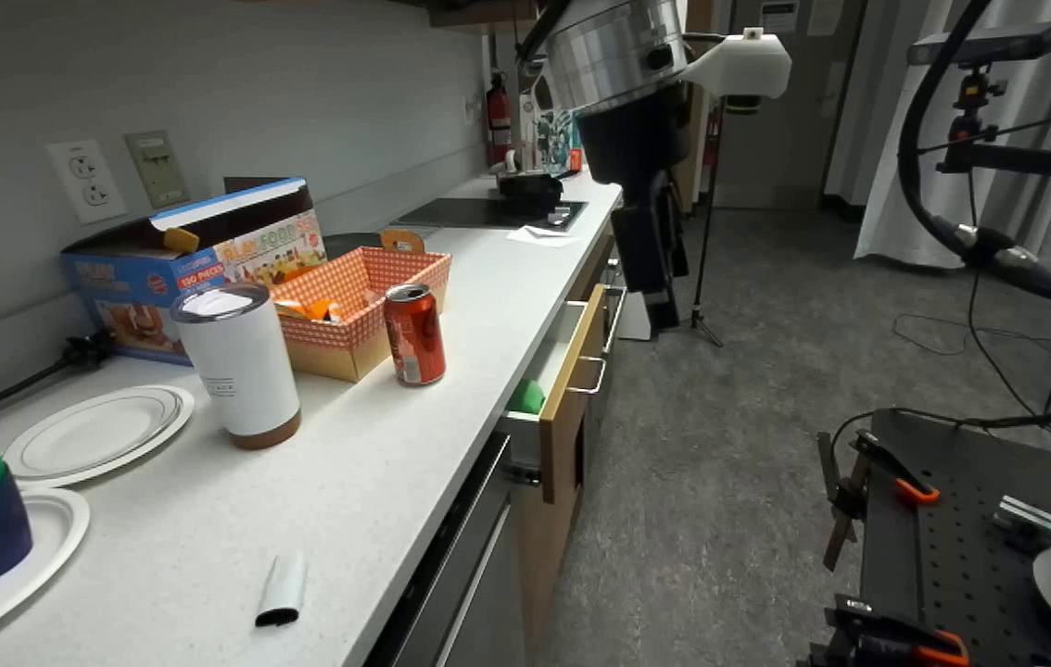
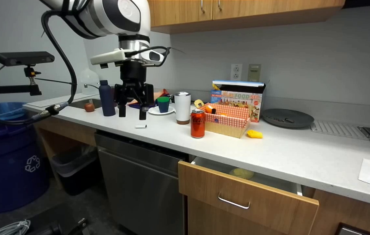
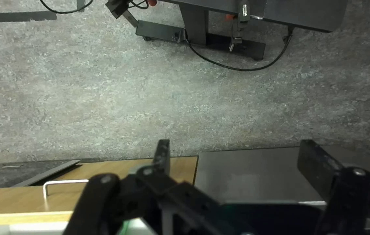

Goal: Open the drawer, remove all the objects and put them in the box, and then close the drawer

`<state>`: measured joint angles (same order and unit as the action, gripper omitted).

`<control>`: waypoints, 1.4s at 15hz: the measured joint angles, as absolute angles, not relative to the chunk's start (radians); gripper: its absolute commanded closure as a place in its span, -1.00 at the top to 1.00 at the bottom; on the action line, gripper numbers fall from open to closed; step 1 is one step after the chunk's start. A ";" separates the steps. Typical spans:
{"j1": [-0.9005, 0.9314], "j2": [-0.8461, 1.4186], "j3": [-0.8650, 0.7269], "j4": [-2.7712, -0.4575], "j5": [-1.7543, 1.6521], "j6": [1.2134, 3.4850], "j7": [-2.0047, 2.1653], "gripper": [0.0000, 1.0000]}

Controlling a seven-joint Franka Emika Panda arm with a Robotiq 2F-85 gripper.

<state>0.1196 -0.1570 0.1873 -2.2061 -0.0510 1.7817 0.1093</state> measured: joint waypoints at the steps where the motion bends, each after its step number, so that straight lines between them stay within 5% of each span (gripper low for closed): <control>1: 0.112 -0.157 0.164 -2.206 -0.051 1.794 0.106 1.00; 12: -0.030 0.007 -0.026 -2.199 -0.191 2.128 0.102 1.00; 21: -0.036 0.064 -0.036 -2.170 -0.192 2.157 0.085 1.00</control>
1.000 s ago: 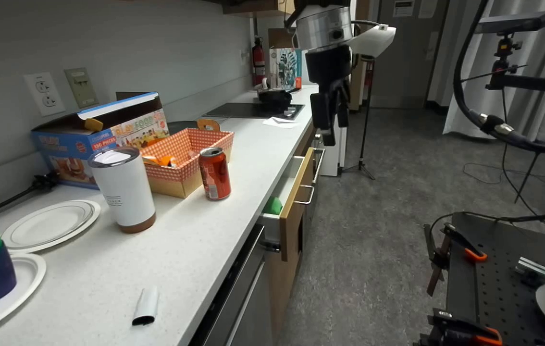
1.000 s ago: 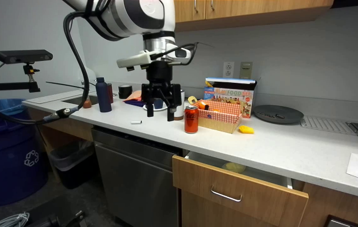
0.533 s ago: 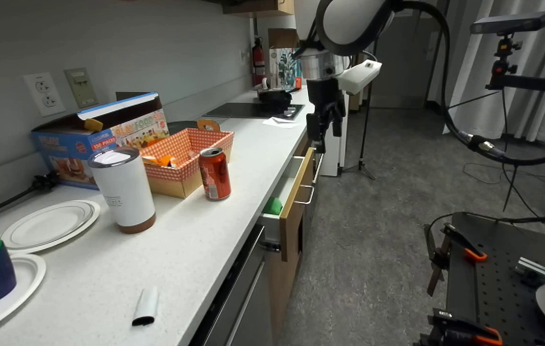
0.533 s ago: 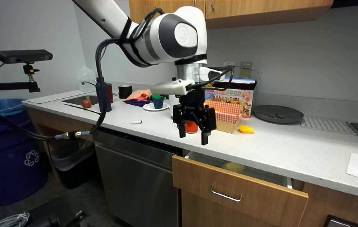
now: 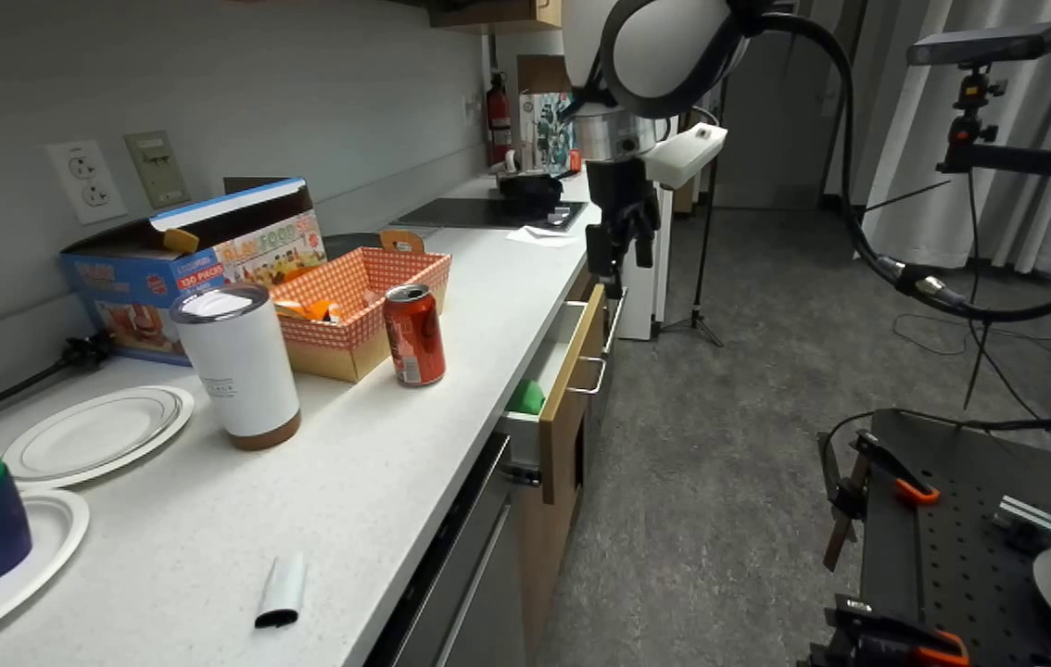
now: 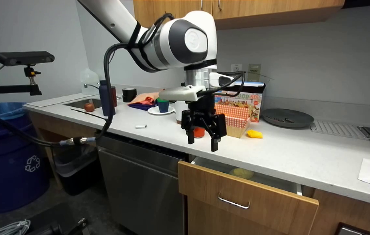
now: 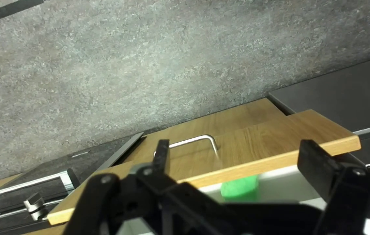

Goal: Open the drawer, remove all the objects and put them in the box, and then close the drawer

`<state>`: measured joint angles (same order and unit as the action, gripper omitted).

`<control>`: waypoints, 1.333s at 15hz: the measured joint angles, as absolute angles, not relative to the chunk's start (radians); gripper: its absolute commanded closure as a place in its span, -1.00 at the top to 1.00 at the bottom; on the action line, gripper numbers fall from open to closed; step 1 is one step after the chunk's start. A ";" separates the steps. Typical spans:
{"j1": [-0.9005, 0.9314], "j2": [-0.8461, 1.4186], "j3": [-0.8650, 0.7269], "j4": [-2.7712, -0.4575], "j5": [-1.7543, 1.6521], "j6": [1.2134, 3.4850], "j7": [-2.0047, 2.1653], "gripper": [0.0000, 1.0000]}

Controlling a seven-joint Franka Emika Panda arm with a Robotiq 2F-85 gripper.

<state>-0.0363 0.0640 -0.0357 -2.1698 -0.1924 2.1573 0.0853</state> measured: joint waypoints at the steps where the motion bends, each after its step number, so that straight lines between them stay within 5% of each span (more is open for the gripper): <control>1: -0.036 0.071 -0.038 -2.170 -0.192 2.174 0.067 1.00; 11: -0.108 0.310 -0.079 -2.080 -0.177 2.486 -0.184 1.00; 20: -0.146 0.537 -0.024 -1.889 -0.047 2.539 -0.268 1.00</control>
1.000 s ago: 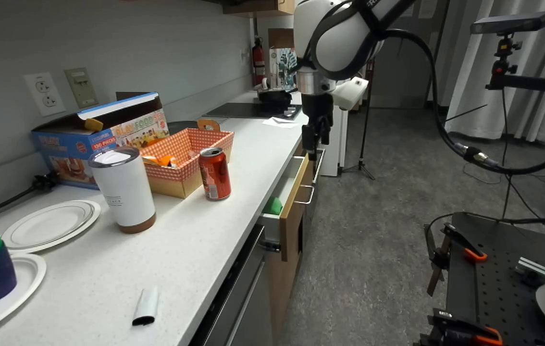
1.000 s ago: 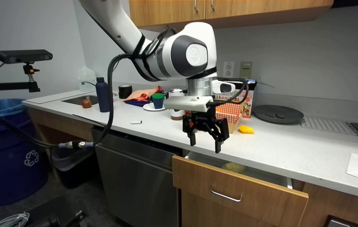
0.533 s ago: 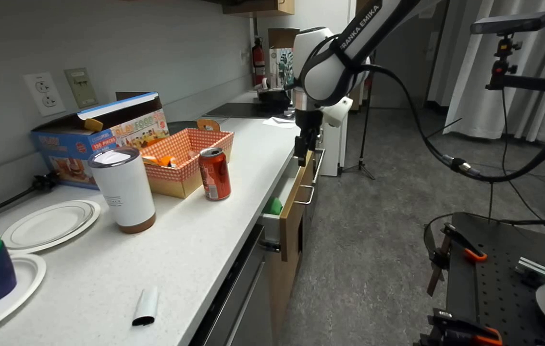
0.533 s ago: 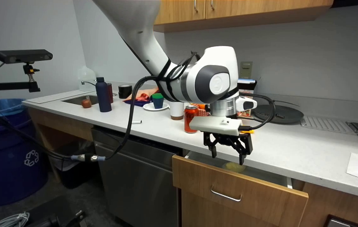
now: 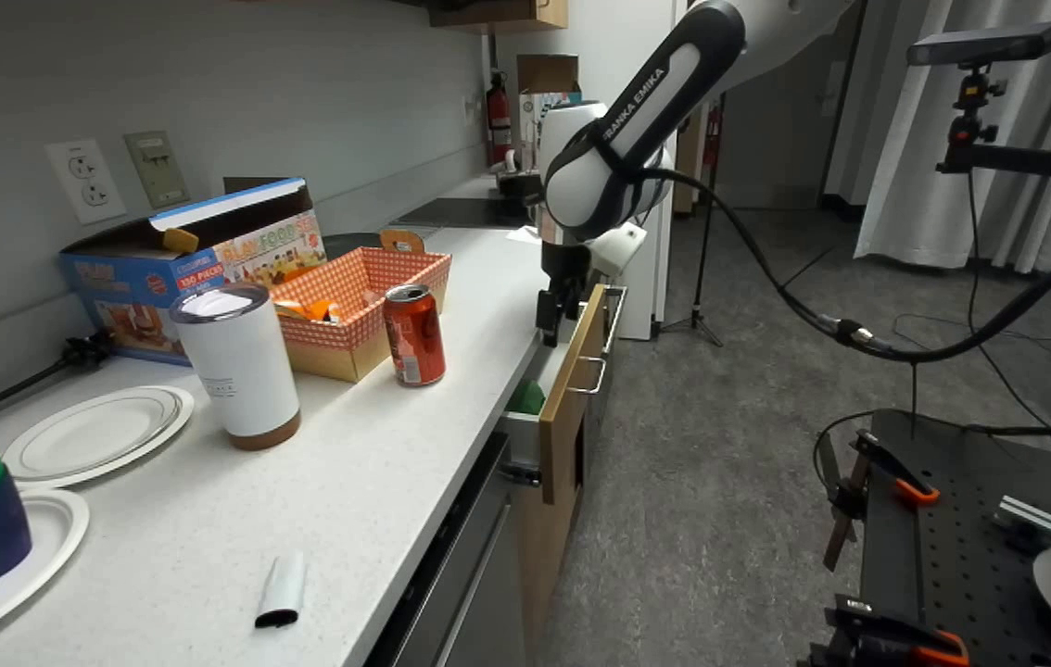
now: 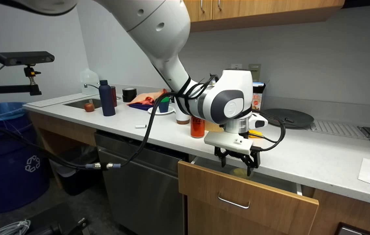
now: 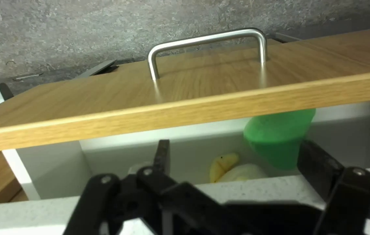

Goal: Open the drawer, remove all the objects and put them in the box, and then close the drawer

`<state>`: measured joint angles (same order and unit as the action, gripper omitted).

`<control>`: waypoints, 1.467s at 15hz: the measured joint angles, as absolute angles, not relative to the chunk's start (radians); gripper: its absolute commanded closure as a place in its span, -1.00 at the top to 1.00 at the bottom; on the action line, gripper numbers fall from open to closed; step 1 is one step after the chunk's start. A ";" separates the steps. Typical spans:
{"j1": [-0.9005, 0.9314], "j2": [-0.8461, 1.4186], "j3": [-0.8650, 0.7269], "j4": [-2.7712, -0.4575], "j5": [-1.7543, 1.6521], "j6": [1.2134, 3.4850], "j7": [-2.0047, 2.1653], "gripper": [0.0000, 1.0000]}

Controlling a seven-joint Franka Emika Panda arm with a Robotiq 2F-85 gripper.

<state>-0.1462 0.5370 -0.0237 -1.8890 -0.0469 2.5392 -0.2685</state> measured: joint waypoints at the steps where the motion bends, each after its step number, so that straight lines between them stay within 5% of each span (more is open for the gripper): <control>1: -0.154 0.552 -0.018 -1.880 -0.036 2.540 -0.271 1.00; 22: -0.202 0.509 -0.058 -2.078 -0.001 2.529 -0.256 1.00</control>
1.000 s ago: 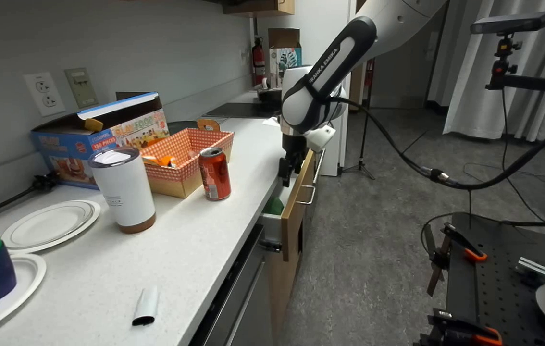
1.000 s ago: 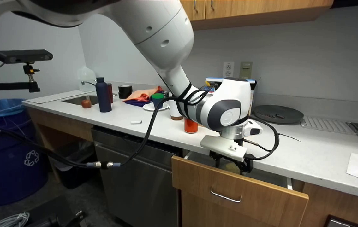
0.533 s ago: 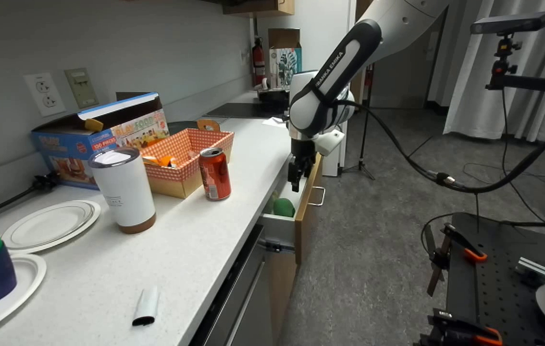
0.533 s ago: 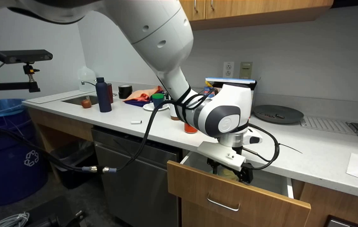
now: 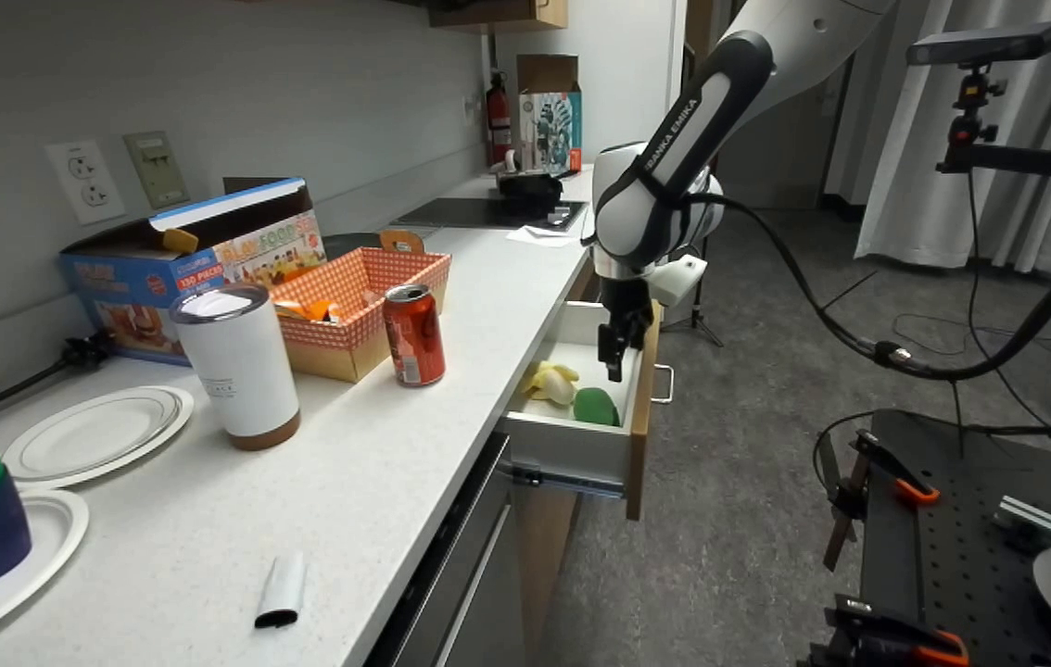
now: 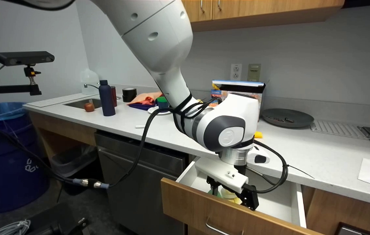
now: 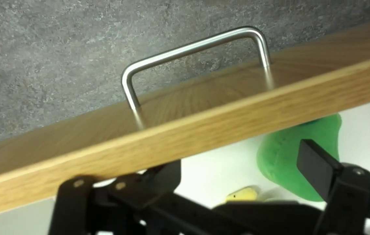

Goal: Open the drawer, remove all the objects and put them in the box, and then close the drawer

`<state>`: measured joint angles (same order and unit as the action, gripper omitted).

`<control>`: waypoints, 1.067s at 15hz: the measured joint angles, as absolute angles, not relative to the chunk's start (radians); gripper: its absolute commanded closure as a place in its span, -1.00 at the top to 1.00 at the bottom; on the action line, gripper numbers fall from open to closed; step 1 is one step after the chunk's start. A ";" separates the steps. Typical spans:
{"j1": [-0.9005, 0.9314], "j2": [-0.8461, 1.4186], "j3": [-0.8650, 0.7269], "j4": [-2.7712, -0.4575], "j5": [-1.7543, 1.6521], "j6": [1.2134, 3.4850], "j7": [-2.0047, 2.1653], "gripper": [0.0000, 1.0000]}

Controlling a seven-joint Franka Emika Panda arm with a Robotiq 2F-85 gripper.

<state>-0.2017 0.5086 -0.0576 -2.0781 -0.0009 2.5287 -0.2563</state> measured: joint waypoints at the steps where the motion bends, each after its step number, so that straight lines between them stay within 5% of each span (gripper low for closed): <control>1: -0.198 0.507 -0.062 -2.078 -0.013 2.529 -0.248 1.00; 16: -0.138 0.469 0.004 -1.991 -0.110 2.417 -0.299 1.00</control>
<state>-0.1383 0.4691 0.0039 -1.9909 -0.1098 2.4171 -0.2987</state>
